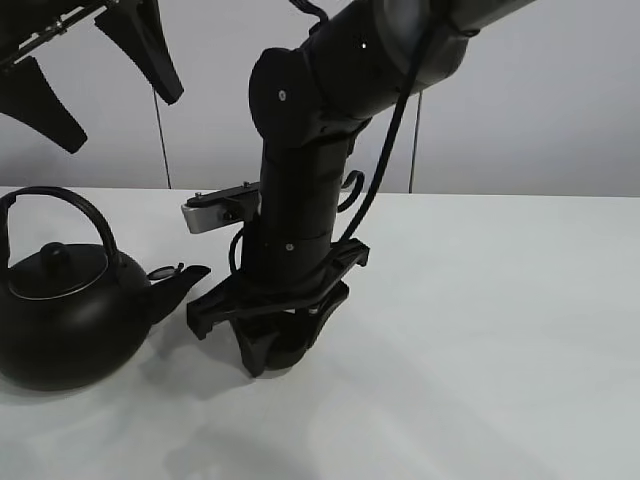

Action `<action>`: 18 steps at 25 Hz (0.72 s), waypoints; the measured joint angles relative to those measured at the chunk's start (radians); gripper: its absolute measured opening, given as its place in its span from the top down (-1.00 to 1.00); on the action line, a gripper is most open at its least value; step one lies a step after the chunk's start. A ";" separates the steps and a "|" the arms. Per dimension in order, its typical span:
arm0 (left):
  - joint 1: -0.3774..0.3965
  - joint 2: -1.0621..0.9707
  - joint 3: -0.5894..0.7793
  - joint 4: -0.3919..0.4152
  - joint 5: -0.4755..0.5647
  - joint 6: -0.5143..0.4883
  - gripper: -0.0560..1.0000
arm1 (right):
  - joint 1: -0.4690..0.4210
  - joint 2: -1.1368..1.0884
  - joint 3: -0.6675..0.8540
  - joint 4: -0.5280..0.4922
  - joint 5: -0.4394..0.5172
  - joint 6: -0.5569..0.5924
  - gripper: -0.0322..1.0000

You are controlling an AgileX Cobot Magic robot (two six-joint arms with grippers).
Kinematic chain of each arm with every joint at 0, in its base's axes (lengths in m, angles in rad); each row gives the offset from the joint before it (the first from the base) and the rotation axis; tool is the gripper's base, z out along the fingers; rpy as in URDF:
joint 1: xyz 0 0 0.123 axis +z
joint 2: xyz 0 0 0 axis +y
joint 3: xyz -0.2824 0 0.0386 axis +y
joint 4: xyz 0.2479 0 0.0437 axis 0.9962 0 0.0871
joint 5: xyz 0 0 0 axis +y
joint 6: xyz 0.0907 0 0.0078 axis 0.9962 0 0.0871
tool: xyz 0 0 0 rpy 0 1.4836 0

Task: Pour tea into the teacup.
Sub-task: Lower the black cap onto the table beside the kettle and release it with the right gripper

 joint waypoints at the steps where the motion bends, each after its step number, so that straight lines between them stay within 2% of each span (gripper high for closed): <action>1: 0.000 0.000 0.000 0.000 0.000 0.000 -0.42 | 0.000 0.008 -0.008 0.000 0.003 0.000 0.18; 9: 0.000 0.000 0.000 0.000 0.000 0.000 -0.42 | 0.000 0.033 -0.052 0.001 0.043 0.000 0.17; 13: 0.000 0.000 0.000 0.000 0.000 0.000 -0.42 | 0.000 0.041 -0.106 0.006 0.106 -0.016 -0.17; 18: 0.000 0.000 0.000 0.000 0.000 0.000 -0.42 | -0.003 0.001 -0.162 0.009 0.210 -0.024 -0.24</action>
